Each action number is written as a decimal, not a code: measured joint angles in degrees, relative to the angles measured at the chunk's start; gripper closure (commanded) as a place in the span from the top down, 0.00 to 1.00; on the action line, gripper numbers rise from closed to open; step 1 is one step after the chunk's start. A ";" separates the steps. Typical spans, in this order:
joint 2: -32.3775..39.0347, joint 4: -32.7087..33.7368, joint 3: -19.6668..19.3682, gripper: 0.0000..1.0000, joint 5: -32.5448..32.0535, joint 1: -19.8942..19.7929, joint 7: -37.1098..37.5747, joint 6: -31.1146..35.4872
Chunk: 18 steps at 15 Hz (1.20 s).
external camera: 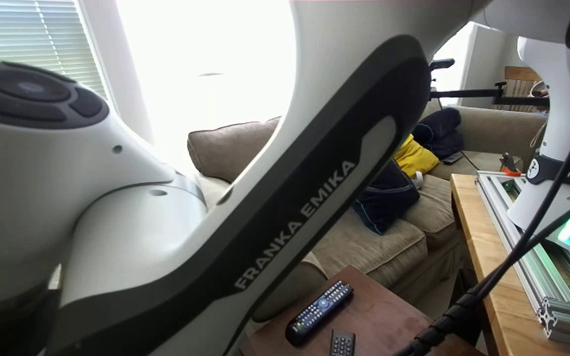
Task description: Turn on the air conditioner.
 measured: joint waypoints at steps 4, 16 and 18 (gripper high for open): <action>3.01 2.61 -1.93 0.00 0.00 0.62 0.05 -0.02; 7.78 7.29 -4.12 0.00 0.00 1.15 0.05 -0.51; 8.33 8.03 -4.22 0.00 0.00 1.15 0.05 -0.68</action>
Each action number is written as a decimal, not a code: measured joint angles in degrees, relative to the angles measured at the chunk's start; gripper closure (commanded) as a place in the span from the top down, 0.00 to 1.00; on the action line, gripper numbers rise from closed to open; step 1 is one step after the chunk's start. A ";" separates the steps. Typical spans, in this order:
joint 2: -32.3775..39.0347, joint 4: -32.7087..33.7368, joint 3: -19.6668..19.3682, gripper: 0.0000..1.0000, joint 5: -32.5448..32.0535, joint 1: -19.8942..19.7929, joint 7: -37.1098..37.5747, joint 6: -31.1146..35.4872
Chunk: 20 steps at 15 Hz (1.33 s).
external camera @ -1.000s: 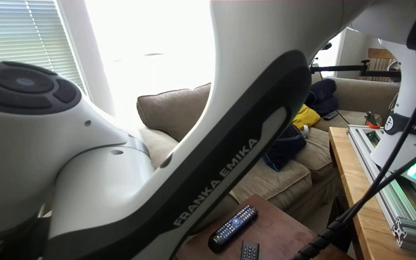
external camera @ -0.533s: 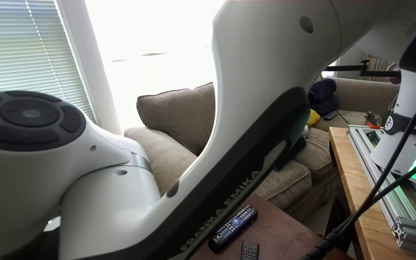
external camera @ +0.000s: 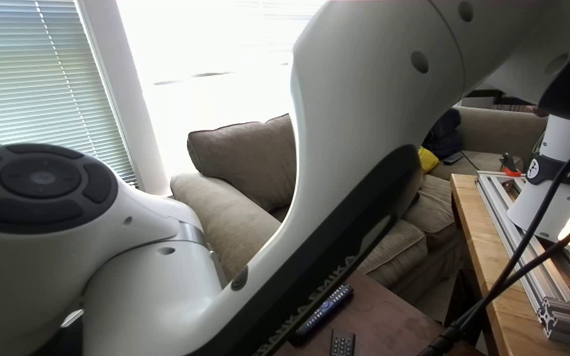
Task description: Turn on the air conditioner.
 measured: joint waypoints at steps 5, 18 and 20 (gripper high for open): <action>0.79 0.77 -0.26 0.00 0.00 -0.01 0.00 -0.77; 2.37 4.57 -0.93 0.00 0.00 -0.13 -0.10 -5.99; 2.91 6.07 -0.78 0.00 0.10 -0.36 -0.03 -6.87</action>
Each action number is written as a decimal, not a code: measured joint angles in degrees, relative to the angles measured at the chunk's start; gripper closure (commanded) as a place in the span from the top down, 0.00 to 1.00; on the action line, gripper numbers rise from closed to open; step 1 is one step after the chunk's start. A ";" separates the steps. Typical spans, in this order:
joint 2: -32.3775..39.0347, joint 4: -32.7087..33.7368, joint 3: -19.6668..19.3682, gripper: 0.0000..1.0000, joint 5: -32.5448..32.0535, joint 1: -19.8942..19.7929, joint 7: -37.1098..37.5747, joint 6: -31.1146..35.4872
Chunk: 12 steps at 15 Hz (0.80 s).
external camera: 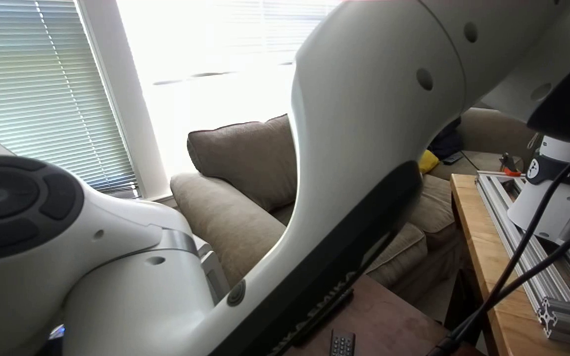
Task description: Turn on the air conditioner.
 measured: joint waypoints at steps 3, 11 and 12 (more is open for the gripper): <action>0.19 2.32 0.63 0.00 0.64 -0.40 1.93 3.59; -7.25 2.62 -3.63 0.00 0.81 -1.18 7.16 0.34; -8.62 2.03 -3.62 0.00 0.81 -1.46 6.76 -2.53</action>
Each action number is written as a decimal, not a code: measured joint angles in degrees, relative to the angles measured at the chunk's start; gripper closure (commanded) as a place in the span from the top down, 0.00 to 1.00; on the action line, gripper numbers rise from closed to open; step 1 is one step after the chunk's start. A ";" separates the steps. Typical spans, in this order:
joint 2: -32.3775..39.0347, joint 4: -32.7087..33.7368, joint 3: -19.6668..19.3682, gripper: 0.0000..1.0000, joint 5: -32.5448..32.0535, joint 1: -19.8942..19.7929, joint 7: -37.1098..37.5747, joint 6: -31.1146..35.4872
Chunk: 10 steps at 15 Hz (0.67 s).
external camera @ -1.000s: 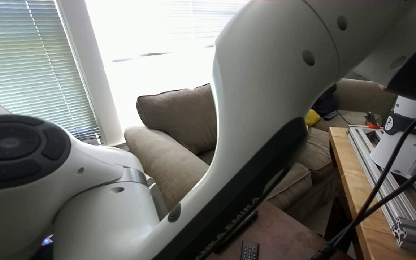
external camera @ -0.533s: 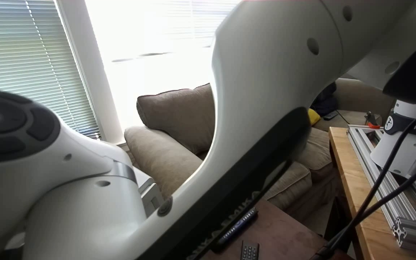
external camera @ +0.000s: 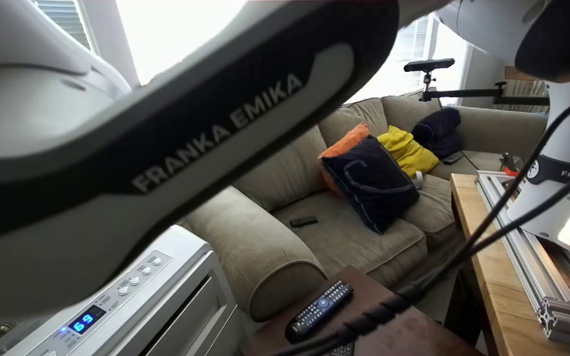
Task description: Turn on the air conditioner.
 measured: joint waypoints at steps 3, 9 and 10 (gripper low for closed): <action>-4.51 -2.26 0.91 0.00 0.13 -1.18 -1.31 -9.11; -12.07 -5.98 6.38 0.00 4.91 -4.88 -3.94 -23.68; -12.97 -6.61 7.18 0.00 5.97 -5.52 -4.11 -25.70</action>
